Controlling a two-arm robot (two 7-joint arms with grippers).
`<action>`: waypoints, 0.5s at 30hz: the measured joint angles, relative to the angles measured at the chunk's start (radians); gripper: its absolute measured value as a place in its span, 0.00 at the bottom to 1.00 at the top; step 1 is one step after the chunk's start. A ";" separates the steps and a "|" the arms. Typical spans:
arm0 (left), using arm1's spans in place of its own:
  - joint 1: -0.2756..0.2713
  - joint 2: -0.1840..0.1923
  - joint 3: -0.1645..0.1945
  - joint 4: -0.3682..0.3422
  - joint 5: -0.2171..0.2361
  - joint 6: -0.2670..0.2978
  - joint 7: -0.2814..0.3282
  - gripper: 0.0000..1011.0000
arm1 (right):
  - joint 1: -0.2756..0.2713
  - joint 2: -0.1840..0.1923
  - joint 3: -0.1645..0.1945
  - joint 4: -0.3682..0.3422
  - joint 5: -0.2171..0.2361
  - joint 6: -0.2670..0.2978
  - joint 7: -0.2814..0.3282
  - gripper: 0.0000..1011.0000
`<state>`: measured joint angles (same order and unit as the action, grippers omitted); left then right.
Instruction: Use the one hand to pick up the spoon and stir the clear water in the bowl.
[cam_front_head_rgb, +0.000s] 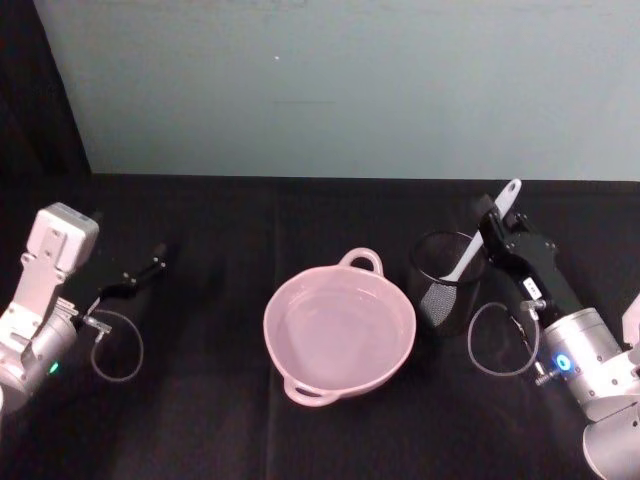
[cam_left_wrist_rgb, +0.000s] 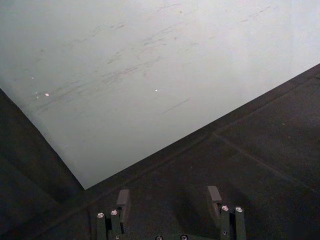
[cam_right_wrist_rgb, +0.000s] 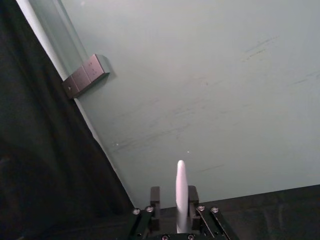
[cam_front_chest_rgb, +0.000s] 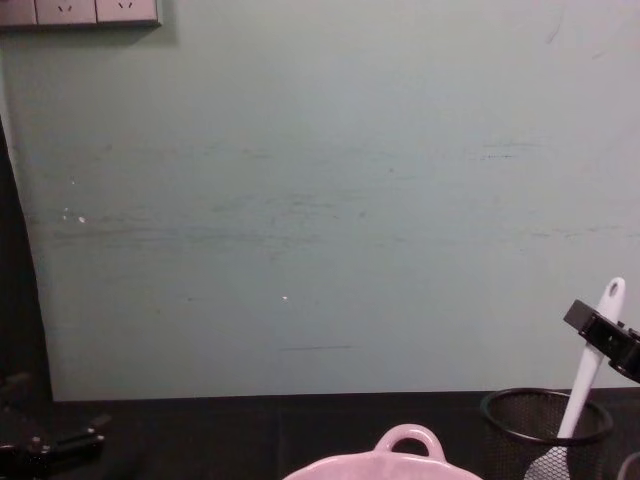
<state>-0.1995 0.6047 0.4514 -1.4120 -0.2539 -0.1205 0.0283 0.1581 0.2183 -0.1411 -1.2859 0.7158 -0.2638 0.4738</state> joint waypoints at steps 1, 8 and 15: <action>0.000 0.000 0.000 0.000 0.000 0.000 0.000 0.99 | 0.000 0.000 0.000 0.000 0.000 0.000 0.000 0.35; 0.000 0.000 0.000 0.000 0.000 0.000 0.000 0.99 | 0.001 0.000 0.000 0.000 0.000 0.000 0.000 0.57; 0.000 0.000 0.000 0.000 0.000 0.000 0.000 0.99 | 0.001 0.000 0.000 0.000 0.000 0.000 0.001 0.77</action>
<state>-0.1995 0.6047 0.4514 -1.4120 -0.2539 -0.1205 0.0283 0.1589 0.2182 -0.1411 -1.2859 0.7158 -0.2637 0.4746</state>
